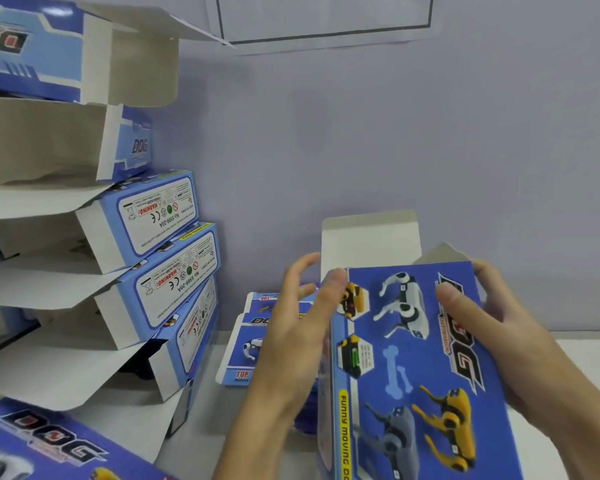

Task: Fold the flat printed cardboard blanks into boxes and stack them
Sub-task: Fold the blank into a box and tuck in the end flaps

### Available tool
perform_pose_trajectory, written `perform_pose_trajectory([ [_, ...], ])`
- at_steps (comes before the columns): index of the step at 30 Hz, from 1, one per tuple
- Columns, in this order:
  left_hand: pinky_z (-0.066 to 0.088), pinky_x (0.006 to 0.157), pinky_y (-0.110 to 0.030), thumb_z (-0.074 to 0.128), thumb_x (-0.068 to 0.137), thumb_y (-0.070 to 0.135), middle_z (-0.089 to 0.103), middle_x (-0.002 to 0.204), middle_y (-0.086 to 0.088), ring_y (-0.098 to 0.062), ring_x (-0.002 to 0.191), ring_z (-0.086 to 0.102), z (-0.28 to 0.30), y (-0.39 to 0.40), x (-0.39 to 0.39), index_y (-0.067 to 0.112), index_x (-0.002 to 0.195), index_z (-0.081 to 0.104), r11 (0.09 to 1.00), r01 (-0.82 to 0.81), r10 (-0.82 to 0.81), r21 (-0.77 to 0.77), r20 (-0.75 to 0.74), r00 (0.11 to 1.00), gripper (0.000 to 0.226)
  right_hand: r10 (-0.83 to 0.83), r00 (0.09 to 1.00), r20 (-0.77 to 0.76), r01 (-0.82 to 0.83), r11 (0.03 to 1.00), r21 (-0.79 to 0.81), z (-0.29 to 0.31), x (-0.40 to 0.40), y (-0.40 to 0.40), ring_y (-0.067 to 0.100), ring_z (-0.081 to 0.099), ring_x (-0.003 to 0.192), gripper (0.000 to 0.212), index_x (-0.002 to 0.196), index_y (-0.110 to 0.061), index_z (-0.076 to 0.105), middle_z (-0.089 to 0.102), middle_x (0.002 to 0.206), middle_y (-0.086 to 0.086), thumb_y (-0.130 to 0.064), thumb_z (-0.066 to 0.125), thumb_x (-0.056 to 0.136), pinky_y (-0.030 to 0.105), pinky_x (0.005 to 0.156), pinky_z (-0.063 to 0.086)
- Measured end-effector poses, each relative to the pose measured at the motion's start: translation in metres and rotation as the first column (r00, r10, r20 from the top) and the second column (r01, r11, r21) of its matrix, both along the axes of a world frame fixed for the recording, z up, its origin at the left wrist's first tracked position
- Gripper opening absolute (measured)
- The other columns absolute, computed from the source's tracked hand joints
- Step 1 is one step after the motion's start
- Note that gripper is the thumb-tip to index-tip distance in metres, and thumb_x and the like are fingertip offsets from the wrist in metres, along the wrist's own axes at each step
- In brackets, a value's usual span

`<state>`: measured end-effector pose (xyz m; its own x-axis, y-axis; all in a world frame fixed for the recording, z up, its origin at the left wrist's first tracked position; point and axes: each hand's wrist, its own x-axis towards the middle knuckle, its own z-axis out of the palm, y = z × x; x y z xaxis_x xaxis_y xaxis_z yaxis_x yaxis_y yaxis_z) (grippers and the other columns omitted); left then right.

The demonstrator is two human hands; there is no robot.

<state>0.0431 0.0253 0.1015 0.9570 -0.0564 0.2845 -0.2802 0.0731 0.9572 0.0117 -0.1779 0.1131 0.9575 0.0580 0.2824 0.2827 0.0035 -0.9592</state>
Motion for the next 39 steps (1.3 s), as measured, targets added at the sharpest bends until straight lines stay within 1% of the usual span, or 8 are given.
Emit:
perform_pose_trajectory([
  [3,0.05,0.085,-0.018,0.064,0.055,0.086,0.058,0.124,0.023,0.006,0.11,0.059,0.002,-0.005,-0.002,0.065,0.12,0.048,0.995,-0.049,0.04,0.088,0.105,0.994,0.07,-0.003,0.998,0.062,0.004,1.0,-0.015,0.007,-0.004,0.013,0.036,0.075,0.08,0.08,0.119,-0.05,0.054,0.076,0.1,0.008,-0.073,0.08,0.047,0.042,0.058,0.061],
  [5,0.057,0.081,-0.028,0.076,0.065,0.066,0.069,0.115,0.013,-0.008,0.104,0.068,0.001,-0.007,-0.001,0.047,0.122,0.055,0.998,-0.05,0.044,0.031,0.169,0.985,0.063,0.009,0.997,0.077,-0.01,1.0,0.014,0.007,-0.002,0.018,0.034,0.075,0.079,0.086,0.12,-0.051,0.054,0.076,0.101,0.006,-0.077,0.081,0.043,0.038,0.055,0.06],
  [9,0.058,0.056,-0.025,0.077,0.077,0.032,0.075,0.088,0.003,-0.015,0.078,0.075,0.004,-0.004,-0.004,0.03,0.102,0.056,0.995,-0.091,0.098,-0.042,0.254,0.962,0.032,-0.06,0.991,0.123,0.061,0.998,0.003,0.003,0.005,0.026,0.026,0.076,0.08,0.055,0.117,-0.054,0.059,0.074,0.108,0.001,-0.066,0.07,0.065,0.033,0.054,0.06],
  [14,0.06,0.055,-0.033,0.077,0.08,0.029,0.074,0.087,0.0,-0.019,0.078,0.076,0.003,-0.001,-0.004,0.03,0.095,0.053,0.995,-0.101,0.102,-0.018,0.224,0.969,0.028,-0.106,0.993,0.058,0.111,0.99,-0.092,-0.002,0.011,0.027,0.018,0.076,0.082,0.045,0.114,-0.046,0.06,0.072,0.111,-0.001,-0.056,0.059,0.071,0.029,0.051,0.059],
  [22,0.061,0.071,-0.044,0.072,0.077,0.058,0.071,0.099,-0.004,-0.023,0.09,0.072,-0.002,-0.012,-0.003,0.028,0.1,0.053,0.971,-0.201,0.161,0.131,0.266,0.95,0.043,-0.272,0.96,-0.059,0.266,0.959,-0.1,0.0,0.022,0.044,0.013,0.073,0.062,0.063,0.096,-0.034,0.064,0.075,0.073,-0.002,-0.08,0.026,0.074,0.029,0.055,0.054],
  [28,0.046,0.056,-0.033,0.051,0.096,0.047,0.055,0.074,-0.016,-0.016,0.063,0.059,0.007,-0.01,-0.004,0.015,0.079,0.05,0.963,-0.257,0.263,-0.083,0.075,0.962,0.037,-0.28,0.955,-0.103,0.28,0.96,-0.01,-0.002,0.018,0.048,0.018,0.069,0.053,0.024,0.088,-0.02,0.061,0.07,0.065,0.004,-0.039,0.049,0.096,0.029,0.046,0.05],
  [32,0.047,0.049,-0.023,0.05,0.099,0.017,0.064,0.082,0.009,-0.008,0.063,0.064,0.004,-0.008,-0.001,0.027,0.091,0.056,0.953,-0.267,0.268,-0.142,-0.009,0.963,0.015,-0.266,0.952,-0.152,0.274,0.961,0.033,-0.004,0.022,0.047,0.022,0.072,0.057,0.005,0.101,-0.035,0.051,0.072,0.066,0.006,-0.035,0.051,0.095,0.033,0.051,0.053],
  [39,0.055,0.052,-0.029,0.044,0.101,0.014,0.072,0.089,0.001,-0.013,0.069,0.072,0.003,-0.004,0.001,0.045,0.108,0.058,0.964,-0.155,0.153,-0.218,-0.028,0.988,0.035,-0.169,0.976,-0.141,0.178,0.983,0.055,-0.005,0.024,0.047,0.024,0.073,0.064,0.019,0.102,-0.045,0.057,0.074,0.073,0.003,-0.032,0.042,0.099,0.032,0.051,0.053],
])
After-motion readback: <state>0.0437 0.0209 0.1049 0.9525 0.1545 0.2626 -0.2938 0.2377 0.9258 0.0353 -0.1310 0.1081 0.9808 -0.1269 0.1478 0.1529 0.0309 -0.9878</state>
